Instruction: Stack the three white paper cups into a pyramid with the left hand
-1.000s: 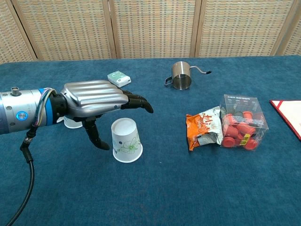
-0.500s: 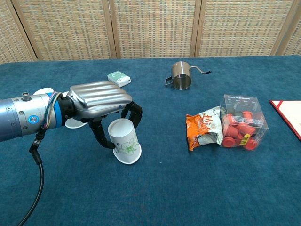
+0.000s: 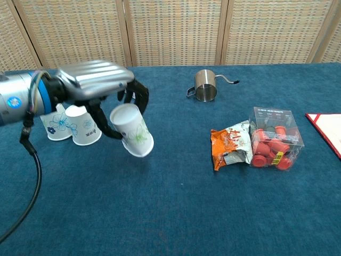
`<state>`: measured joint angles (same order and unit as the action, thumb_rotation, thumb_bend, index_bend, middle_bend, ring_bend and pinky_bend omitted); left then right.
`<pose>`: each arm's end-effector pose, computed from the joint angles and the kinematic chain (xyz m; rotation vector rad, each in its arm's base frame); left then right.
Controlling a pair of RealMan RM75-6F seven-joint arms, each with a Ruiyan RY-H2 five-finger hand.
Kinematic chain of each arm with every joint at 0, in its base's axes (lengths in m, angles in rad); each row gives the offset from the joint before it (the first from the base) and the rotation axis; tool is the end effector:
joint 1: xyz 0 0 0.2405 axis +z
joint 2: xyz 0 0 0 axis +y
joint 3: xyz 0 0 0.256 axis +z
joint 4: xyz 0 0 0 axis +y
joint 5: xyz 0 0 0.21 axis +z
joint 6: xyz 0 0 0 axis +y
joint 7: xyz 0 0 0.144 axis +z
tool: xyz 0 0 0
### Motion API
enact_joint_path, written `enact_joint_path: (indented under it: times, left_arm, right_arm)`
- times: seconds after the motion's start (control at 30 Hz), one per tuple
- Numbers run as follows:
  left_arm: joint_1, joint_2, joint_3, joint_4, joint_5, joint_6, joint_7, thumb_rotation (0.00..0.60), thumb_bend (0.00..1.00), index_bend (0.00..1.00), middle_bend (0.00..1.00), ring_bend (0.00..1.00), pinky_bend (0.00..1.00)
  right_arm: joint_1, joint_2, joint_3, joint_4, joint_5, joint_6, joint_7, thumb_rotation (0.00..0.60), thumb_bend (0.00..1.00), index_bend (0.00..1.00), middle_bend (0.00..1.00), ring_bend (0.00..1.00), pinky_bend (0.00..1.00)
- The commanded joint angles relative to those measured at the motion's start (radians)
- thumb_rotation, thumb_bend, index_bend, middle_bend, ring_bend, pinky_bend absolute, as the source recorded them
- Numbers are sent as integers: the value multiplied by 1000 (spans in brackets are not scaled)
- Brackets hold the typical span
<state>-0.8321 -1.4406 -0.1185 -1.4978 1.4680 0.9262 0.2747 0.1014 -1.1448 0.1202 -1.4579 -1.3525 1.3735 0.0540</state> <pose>-0.1078 0.3390 0.0012 -2.1760 -0.5150 -1.0012 -0.3555 -0.2019 0.1741 1.2730 -0.9314 0.7859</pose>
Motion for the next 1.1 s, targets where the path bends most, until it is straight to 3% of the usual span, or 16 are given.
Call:
enact_joint_path:
  times: [0.03, 0.17, 0.4, 0.7, 1.1]
  left_arm:
    - [59, 196, -69, -80, -97, 58, -52, 600, 167, 500, 483, 444, 410]
    - [98, 287, -74, -78, -159, 37, -169, 600, 167, 500, 483, 444, 410]
    - [151, 368, -29, -21, -211, -52, -321, 600, 167, 500, 480, 444, 410]
    - [157, 297, -12, 101, -178, -67, -400, 600, 167, 500, 474, 444, 410]
    - [113, 236, -34, 134, -195, -88, -345, 600, 166, 500, 464, 441, 410]
  right_arm:
    - [0, -2, -3, -8, -7, 7, -11, 600, 0, 91, 0, 0, 0]
    - [-1, -3, -5, -15, -11, 9, -18, 600, 0, 91, 0, 0, 0]
    - [0, -2, -5, -23, -14, 14, -22, 600, 0, 91, 0, 0, 0]
    - [0, -2, -5, -31, -16, 18, -28, 600, 0, 91, 0, 0, 0]
    - [-3, 0, -3, -26, -8, 16, -21, 600, 0, 91, 0, 0, 0]
